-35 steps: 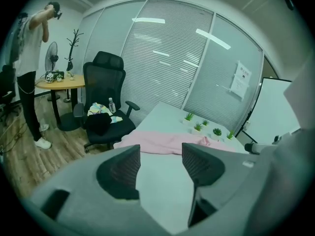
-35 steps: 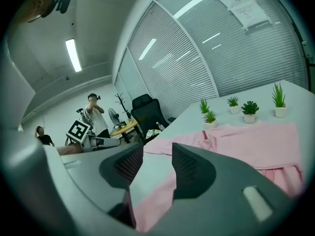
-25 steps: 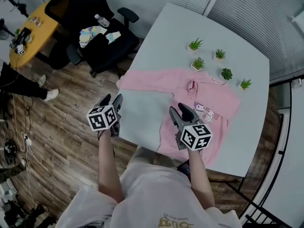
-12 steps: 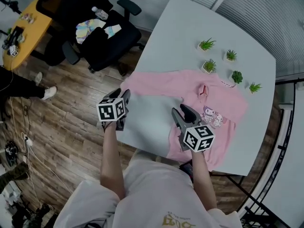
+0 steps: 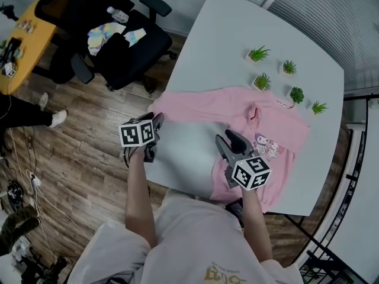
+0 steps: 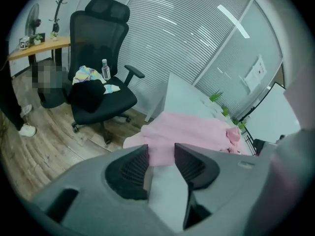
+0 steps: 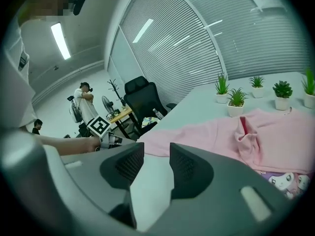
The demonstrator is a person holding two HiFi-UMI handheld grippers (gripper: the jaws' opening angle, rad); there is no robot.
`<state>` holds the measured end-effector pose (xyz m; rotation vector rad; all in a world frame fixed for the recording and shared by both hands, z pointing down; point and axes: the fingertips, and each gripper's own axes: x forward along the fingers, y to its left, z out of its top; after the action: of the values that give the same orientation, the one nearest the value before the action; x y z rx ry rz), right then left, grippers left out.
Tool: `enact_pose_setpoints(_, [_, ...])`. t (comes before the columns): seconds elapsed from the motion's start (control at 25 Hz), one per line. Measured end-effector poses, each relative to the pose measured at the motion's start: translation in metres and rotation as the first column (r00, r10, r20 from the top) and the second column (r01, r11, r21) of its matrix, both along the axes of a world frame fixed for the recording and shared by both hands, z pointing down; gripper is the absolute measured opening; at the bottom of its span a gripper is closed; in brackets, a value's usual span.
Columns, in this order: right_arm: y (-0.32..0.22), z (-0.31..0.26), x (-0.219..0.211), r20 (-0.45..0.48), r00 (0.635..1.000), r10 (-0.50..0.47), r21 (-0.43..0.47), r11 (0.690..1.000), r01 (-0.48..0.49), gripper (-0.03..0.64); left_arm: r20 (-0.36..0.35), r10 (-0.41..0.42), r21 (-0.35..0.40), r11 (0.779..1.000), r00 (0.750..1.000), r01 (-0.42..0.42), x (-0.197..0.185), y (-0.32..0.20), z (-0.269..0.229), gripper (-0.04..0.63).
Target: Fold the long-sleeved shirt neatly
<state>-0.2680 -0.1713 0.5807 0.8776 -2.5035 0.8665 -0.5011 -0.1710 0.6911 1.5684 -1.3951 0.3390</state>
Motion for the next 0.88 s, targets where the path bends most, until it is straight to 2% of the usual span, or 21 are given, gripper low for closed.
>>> enact_pose_setpoints(0.16, [-0.001,-0.001,-0.003,0.012,1.000,0.001,0.003,1.000,-0.001,0.168,-0.011,0.014,-0.009,1.000,1.000,-0.014,0.003,-0.003,0.005,0.133])
enact_pose_setpoints(0.36, [-0.002,0.002,0.000,0.010,1.000,0.019,0.000,1.000,-0.019,0.156,-0.022,0.027,-0.004,1.000,0.999,-0.028,0.004,-0.003,0.005,0.121])
enact_pose_setpoints(0.44, [-0.005,0.001,0.002,0.002,1.000,0.029,0.016,0.999,-0.029,0.146,-0.006,0.028,-0.005,1.000,1.000,-0.028,0.004,-0.003,0.004,0.110])
enact_pose_setpoints(0.64, [-0.008,-0.010,0.002,-0.033,0.999,0.030,0.072,0.997,-0.028,0.129,0.090,0.032,0.014,0.999,0.995,-0.033,-0.001,-0.003,-0.003,0.051])
enact_pose_setpoints(0.72, [-0.010,-0.013,0.003,-0.031,0.998,0.048,0.076,0.996,-0.045,0.127,0.096,0.034,0.023,0.999,0.995,-0.036,-0.001,-0.004,-0.005,0.026])
enact_pose_setpoints(0.88, [-0.012,-0.014,0.014,-0.052,0.995,0.087,0.080,0.993,-0.083,0.129,0.107,0.028,0.026,0.999,0.994,-0.030,-0.001,-0.002,-0.007,0.021])
